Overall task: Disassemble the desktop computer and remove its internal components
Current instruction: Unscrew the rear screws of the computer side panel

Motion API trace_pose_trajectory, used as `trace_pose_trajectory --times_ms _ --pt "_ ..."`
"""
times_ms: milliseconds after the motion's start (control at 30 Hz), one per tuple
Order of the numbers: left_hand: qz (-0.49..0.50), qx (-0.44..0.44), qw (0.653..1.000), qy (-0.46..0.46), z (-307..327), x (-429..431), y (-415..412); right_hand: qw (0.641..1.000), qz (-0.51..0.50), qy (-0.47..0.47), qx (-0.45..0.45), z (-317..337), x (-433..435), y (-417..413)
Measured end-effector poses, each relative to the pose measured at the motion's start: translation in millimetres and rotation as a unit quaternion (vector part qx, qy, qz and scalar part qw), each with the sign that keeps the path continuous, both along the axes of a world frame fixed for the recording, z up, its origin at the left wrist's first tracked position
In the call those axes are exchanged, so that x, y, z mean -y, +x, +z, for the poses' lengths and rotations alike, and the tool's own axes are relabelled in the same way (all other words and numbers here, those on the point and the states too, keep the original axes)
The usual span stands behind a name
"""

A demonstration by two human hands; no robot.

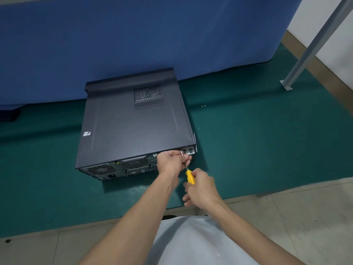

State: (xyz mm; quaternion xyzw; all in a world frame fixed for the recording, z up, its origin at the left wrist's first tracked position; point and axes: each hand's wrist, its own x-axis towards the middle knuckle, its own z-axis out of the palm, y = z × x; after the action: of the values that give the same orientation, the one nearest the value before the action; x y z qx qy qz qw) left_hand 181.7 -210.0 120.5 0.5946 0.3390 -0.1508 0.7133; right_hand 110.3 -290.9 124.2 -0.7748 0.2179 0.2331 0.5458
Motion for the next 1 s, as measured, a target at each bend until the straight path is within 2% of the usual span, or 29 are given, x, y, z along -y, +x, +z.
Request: trace_pose_trajectory --times_ms 67,133,167,200,233,300,367,400,433,467,500,567,633,700,767,867,933,1000 --pt "0.004 -0.003 1.000 -0.003 1 2 1 0.992 -0.020 0.122 -0.040 4 6 1" --pt "-0.001 -0.005 0.999 -0.037 2 1 2 0.940 -0.032 0.317 -0.124 9 17 1" --pt "-0.006 -0.006 0.998 -0.058 3 0 3 0.909 -0.031 0.384 -0.157 11 22 0" --pt "-0.011 -0.007 0.997 -0.080 4 -2 3 0.893 -0.029 0.415 -0.170 11 25 -1" --pt "-0.011 -0.010 0.995 -0.098 4 -3 3 0.892 -0.027 0.421 -0.164 11 26 -2" --pt "-0.004 -0.011 0.994 -0.112 5 -4 2 0.924 -0.026 0.359 -0.129 9 21 -2" --pt "-0.004 -0.007 0.998 -0.061 5 -1 0 0.980 0.001 0.180 -0.082 9 12 -4" --pt "-0.003 -0.005 1.000 -0.027 4 1 -1 0.995 0.034 0.072 -0.054 7 9 -4" --pt "0.006 -0.006 1.000 0.002 3 4 -1 0.997 0.070 -0.009 -0.030 5 6 -5" --pt "0.022 -0.009 1.000 0.019 2 7 -1 0.995 0.091 -0.046 -0.012 4 4 -5" --pt "0.037 -0.013 0.999 0.024 1 9 -1 0.995 0.094 -0.041 -0.003 4 3 -5" --pt "0.045 -0.018 0.999 0.001 2 9 1 0.995 0.053 0.078 -0.029 5 6 -3" --pt "0.028 -0.010 0.998 -0.057 5 6 2 0.957 0.007 0.271 -0.103 11 15 -2" --pt "0.016 -0.006 0.994 -0.112 8 2 1 0.916 -0.007 0.374 -0.144 14 21 -3" --pt "0.021 -0.010 0.989 -0.145 8 -1 0 0.932 -0.010 0.342 -0.124 12 19 -4" --pt "0.027 -0.007 0.995 -0.096 6 -2 -1 0.992 0.007 0.118 -0.050 10 7 -5" --pt "0.025 -0.006 0.999 -0.019 3 -2 0 1.000 0.012 0.013 -0.014 8 3 -4" --pt "0.031 -0.004 1.000 -0.004 2 0 1 1.000 0.011 0.001 -0.002 8 4 -4"
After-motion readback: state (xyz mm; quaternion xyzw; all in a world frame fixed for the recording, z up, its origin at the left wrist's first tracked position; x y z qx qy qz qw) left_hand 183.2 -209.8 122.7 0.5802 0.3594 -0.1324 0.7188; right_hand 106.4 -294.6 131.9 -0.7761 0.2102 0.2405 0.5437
